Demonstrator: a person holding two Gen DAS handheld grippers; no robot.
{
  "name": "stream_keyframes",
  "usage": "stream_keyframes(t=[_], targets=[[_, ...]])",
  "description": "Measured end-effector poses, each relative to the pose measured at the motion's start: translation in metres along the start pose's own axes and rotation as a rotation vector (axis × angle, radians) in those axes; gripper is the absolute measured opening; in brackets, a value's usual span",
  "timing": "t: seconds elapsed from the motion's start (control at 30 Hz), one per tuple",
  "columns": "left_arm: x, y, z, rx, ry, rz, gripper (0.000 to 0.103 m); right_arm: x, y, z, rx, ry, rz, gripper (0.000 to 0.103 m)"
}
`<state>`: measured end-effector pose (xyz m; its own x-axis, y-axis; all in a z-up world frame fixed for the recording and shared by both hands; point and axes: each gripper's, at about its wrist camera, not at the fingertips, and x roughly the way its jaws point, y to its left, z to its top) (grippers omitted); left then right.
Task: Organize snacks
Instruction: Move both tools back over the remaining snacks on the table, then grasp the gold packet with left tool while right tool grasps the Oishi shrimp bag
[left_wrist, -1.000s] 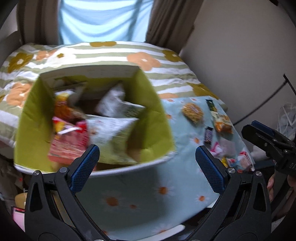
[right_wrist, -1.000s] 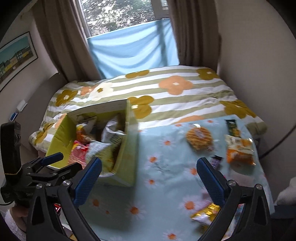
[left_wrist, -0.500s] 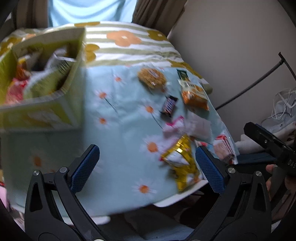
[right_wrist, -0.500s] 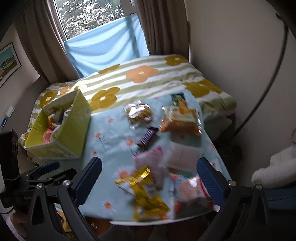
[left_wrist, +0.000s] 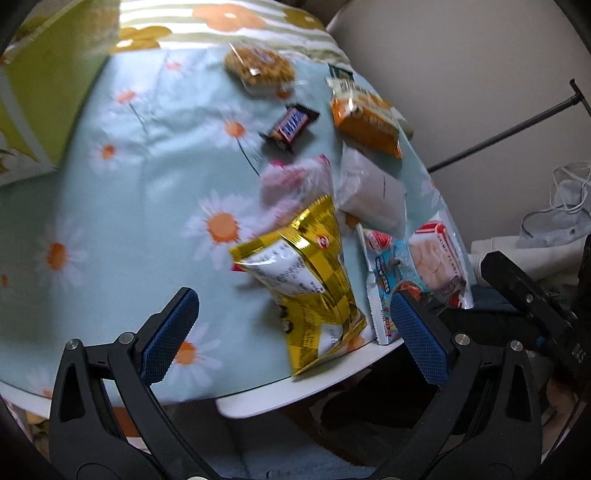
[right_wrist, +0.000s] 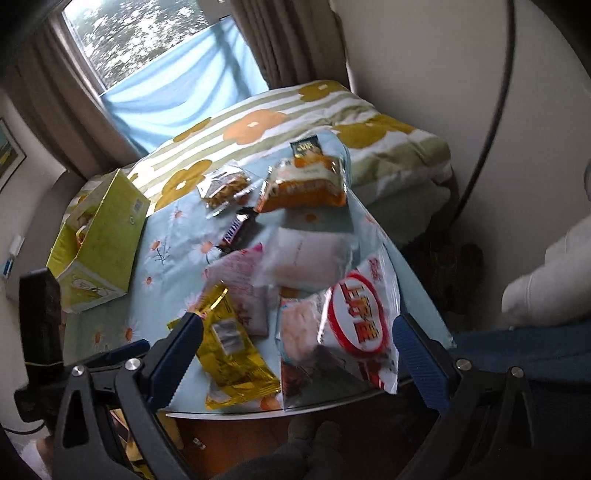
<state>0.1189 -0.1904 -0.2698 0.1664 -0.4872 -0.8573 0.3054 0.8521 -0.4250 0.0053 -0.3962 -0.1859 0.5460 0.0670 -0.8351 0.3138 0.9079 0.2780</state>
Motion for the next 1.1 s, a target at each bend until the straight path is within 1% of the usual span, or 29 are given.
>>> stream_keyframes(t=[0.1, 0.2, 0.27, 0.3, 0.37, 0.4, 0.43, 0.47, 0.53, 0.6, 0.73, 0.97, 1.07, 1.1], targets=[[0.016, -0.002, -0.002, -0.015, 0.022, -0.022, 0.101, 0.006, -0.006, -0.007, 0.022, 0.012, -0.004, 0.102], [0.029, -0.003, -0.002, -0.031, 0.030, -0.030, 0.094, 0.011, -0.012, -0.014, 0.036, 0.026, -0.004, 0.102], [0.040, -0.003, -0.002, -0.045, 0.046, -0.038, 0.085, 0.016, -0.015, -0.017, 0.038, 0.034, -0.015, 0.102], [0.043, -0.003, -0.002, -0.048, 0.053, -0.043, 0.083, 0.018, -0.015, -0.018, 0.038, 0.035, -0.021, 0.102], [0.052, -0.005, -0.002, -0.050, 0.072, -0.051, 0.075, 0.021, -0.016, -0.019, 0.037, 0.036, -0.038, 0.102], [0.054, -0.007, -0.002, -0.036, 0.065, -0.038, 0.074, 0.023, -0.017, -0.019, 0.040, 0.039, -0.041, 0.102], [0.054, -0.009, -0.002, -0.022, 0.059, -0.028, 0.071, 0.024, -0.018, -0.019, 0.044, 0.040, -0.045, 0.102], [0.055, -0.011, -0.001, -0.013, 0.057, -0.021, 0.063, 0.025, -0.020, -0.019, 0.050, 0.041, -0.049, 0.102], [0.057, -0.012, 0.000, 0.002, 0.058, -0.006, 0.063, 0.028, -0.024, -0.018, 0.066, 0.050, -0.045, 0.102], [0.058, -0.013, 0.000, 0.014, 0.060, 0.016, 0.056, 0.032, -0.027, -0.019, 0.079, 0.057, -0.036, 0.102], [0.059, -0.015, 0.002, 0.045, 0.064, 0.035, 0.053, 0.038, -0.026, -0.017, 0.082, 0.060, -0.029, 0.102], [0.052, -0.015, 0.005, 0.080, 0.050, 0.044, 0.052, 0.051, -0.020, -0.015, 0.070, 0.072, -0.019, 0.101], [0.045, -0.016, 0.002, 0.089, 0.044, 0.045, 0.052, 0.057, -0.021, -0.015, 0.076, 0.080, -0.014, 0.096], [0.044, -0.016, 0.001, 0.092, 0.044, 0.046, 0.052, 0.060, -0.022, -0.015, 0.078, 0.084, -0.013, 0.090]])
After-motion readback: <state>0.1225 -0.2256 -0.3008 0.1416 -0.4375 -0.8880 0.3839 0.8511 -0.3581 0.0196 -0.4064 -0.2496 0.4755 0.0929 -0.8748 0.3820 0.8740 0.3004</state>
